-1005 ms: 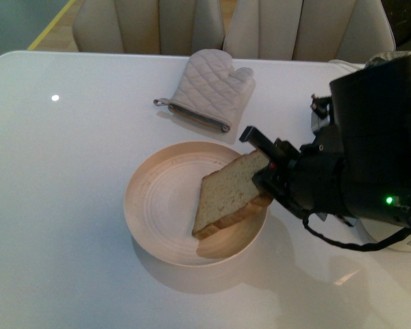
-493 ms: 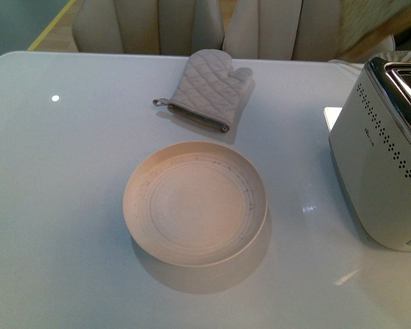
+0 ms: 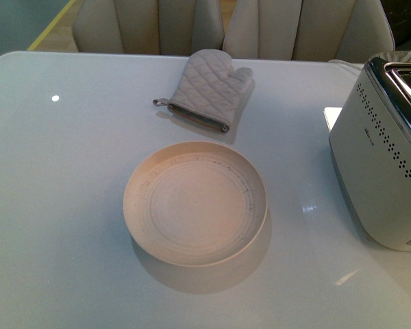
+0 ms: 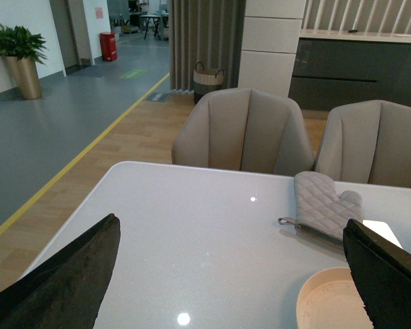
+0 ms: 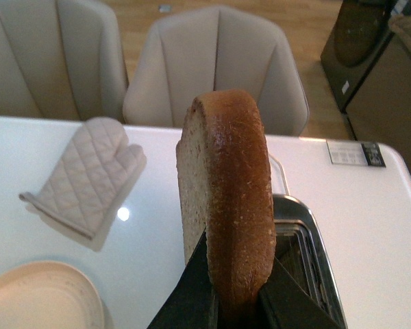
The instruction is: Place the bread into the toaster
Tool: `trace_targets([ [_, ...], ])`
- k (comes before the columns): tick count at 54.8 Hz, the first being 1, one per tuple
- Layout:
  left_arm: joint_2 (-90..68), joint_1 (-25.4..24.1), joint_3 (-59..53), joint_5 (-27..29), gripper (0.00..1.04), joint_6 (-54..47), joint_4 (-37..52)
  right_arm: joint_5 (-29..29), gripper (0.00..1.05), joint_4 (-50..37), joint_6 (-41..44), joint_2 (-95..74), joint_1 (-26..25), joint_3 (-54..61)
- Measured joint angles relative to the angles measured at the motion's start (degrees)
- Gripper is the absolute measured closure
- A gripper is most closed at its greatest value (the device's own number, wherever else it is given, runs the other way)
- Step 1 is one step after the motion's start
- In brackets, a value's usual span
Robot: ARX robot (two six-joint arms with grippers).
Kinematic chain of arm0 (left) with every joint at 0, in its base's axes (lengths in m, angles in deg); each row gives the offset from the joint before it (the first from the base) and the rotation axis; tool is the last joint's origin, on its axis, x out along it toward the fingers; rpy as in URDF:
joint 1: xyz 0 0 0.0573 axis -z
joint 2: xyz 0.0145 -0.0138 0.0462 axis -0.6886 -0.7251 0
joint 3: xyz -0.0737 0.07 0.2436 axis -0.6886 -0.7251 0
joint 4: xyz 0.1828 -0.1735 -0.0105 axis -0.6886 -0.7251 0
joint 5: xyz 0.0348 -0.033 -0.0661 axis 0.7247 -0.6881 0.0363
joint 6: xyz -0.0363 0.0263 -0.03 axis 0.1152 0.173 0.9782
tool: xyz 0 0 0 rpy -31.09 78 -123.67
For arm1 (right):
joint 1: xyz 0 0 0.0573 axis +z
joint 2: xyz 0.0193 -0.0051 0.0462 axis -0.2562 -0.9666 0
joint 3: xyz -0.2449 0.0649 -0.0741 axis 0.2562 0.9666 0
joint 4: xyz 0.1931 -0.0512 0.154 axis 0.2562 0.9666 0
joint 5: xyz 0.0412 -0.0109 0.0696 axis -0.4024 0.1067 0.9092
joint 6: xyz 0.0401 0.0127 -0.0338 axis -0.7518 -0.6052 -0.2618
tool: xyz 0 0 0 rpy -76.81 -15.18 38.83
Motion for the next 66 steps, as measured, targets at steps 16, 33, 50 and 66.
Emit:
trace_targets([
  [16,0.0,0.0,0.0,0.02,0.07,0.0,0.0,-1.27,1.01,0.0,0.83,-9.62,-2.03,0.55],
  [33,0.0,0.0,0.0,0.0,0.07,0.0,0.0,-1.16,1.01,-1.36,1.29,-11.19,-5.64,0.83],
  [50,0.0,0.0,0.0,0.02,0.07,0.0,0.0,-0.42,1.01,-2.69,1.25,-13.11,-7.37,4.44],
  [66,0.0,0.0,0.0,0.02,0.07,0.0,0.0,-0.42,0.99,-2.25,1.22,-15.41,-7.56,5.6],
])
